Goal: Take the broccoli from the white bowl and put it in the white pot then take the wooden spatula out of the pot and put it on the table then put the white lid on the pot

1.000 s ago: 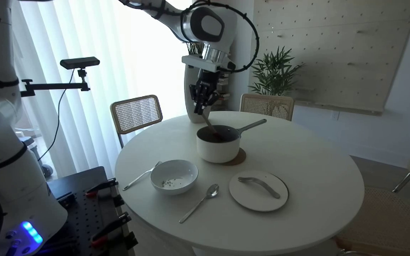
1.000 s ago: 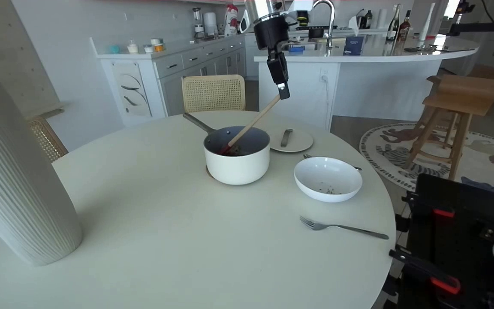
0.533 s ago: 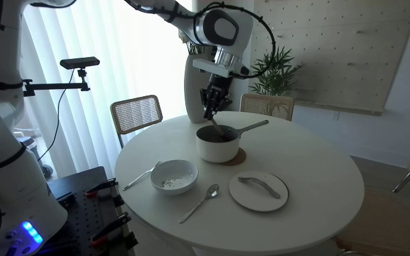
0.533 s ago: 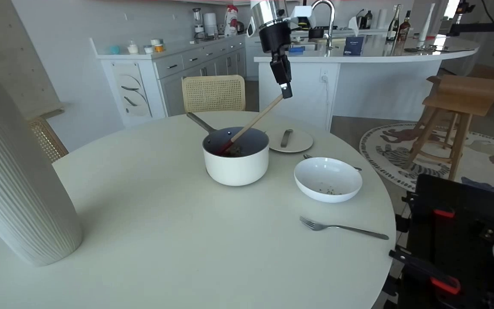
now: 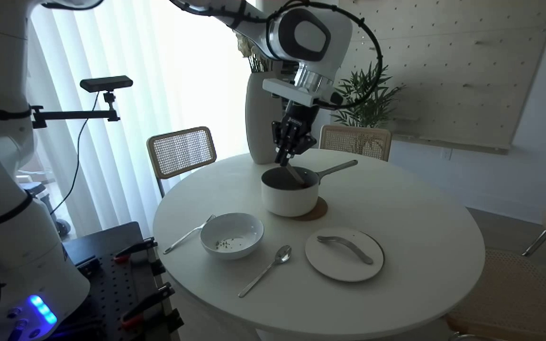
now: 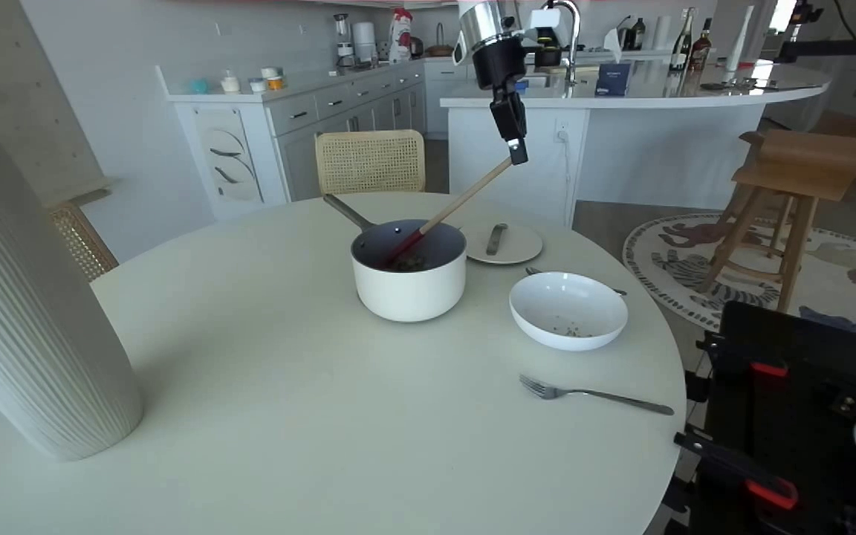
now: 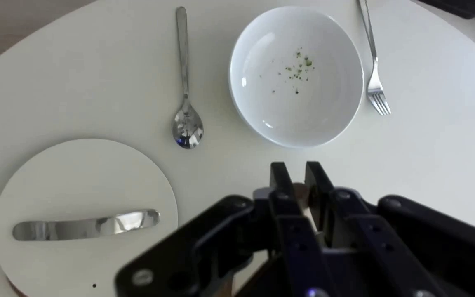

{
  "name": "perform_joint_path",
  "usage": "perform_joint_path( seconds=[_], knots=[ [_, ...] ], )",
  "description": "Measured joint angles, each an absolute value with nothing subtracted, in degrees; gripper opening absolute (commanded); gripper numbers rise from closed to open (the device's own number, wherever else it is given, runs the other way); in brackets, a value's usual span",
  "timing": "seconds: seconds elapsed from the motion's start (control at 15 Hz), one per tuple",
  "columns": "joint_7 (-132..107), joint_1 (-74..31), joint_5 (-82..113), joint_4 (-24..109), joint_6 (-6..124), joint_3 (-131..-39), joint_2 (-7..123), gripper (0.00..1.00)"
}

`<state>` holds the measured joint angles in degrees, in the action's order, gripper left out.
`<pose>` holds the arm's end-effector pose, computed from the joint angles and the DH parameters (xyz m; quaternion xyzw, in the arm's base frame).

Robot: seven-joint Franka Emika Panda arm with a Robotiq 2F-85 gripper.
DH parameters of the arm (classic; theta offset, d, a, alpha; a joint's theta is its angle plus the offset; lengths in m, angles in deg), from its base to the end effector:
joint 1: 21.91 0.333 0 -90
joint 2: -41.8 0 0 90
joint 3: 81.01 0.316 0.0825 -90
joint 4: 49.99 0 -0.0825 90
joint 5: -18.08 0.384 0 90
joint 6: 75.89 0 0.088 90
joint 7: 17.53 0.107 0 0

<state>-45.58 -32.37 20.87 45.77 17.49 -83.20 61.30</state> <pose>0.5943 -0.1263 0.3822 -0.9737 -0.1254 0.1718 0.0820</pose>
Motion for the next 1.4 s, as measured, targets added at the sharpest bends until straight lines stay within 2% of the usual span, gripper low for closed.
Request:
perform_joint_path(
  seconds=[0.87,1.4],
  knots=[
    [-45.68,-31.97,22.17,42.56,-0.65,-82.70,59.60,0.04],
    [-37.12,-29.75,23.07,35.45,-0.18,-82.13,67.39,0.04]
  ],
)
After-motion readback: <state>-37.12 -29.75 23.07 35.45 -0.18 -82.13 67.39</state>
